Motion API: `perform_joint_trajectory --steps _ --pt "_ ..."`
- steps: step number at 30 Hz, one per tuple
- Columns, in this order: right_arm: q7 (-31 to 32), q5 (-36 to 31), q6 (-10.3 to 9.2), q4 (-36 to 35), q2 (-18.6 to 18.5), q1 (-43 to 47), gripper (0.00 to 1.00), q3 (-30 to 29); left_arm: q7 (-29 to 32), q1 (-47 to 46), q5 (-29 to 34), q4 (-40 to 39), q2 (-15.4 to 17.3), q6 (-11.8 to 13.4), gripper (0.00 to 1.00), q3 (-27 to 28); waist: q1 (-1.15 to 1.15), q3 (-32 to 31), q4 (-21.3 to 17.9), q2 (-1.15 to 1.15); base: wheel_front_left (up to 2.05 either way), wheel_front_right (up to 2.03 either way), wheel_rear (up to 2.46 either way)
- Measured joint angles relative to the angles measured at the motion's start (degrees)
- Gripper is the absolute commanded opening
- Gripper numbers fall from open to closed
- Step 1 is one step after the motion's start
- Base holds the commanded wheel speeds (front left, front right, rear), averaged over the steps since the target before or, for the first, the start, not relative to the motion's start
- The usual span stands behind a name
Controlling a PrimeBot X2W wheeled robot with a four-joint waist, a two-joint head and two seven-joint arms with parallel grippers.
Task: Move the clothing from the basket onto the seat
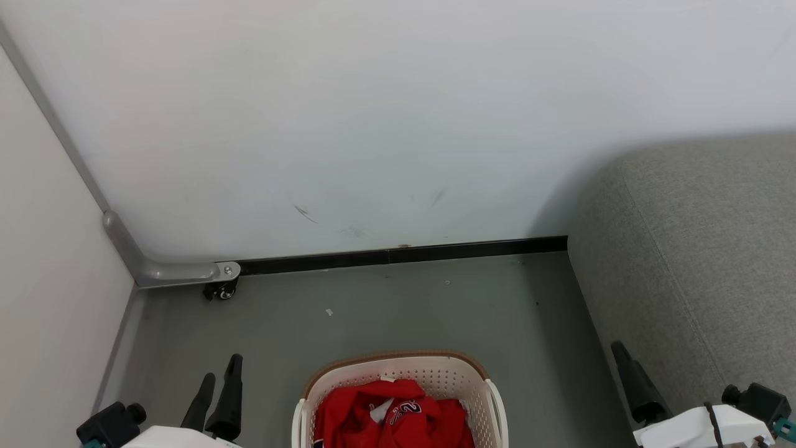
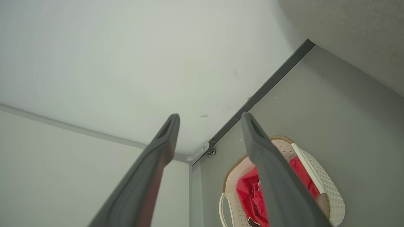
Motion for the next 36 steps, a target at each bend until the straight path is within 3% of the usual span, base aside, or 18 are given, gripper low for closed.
perform_joint_trajectory --steps 4,9,19,36 --pt "-0.6 -3.7 0.00 0.0 0.0 0.1 1.00 0.4 -0.6 0.0 3.5 -0.3 0.4 1.0 1.00 -1.0 -0.05 -0.1 0.0 0.00 0.00 0.00 0.00" --pt "-1.5 -11.3 0.00 0.0 0.0 0.1 1.00 0.7 -1.8 0.0 9.9 -1.0 0.9 2.5 1.00 -2.7 -0.33 -0.2 -0.1 0.00 0.00 0.00 0.00" --pt "-3.4 -20.2 0.00 -0.5 0.0 0.1 1.00 1.7 -3.5 0.1 19.2 -1.6 1.4 5.3 1.00 -4.6 -0.78 0.0 -0.3 0.00 0.00 0.00 0.00" --pt "-6.4 -35.2 0.00 -1.3 0.0 0.2 1.00 3.1 -6.7 0.3 33.7 -2.0 2.1 9.2 1.00 -7.5 -0.95 0.2 -0.7 0.00 0.00 0.00 0.00"
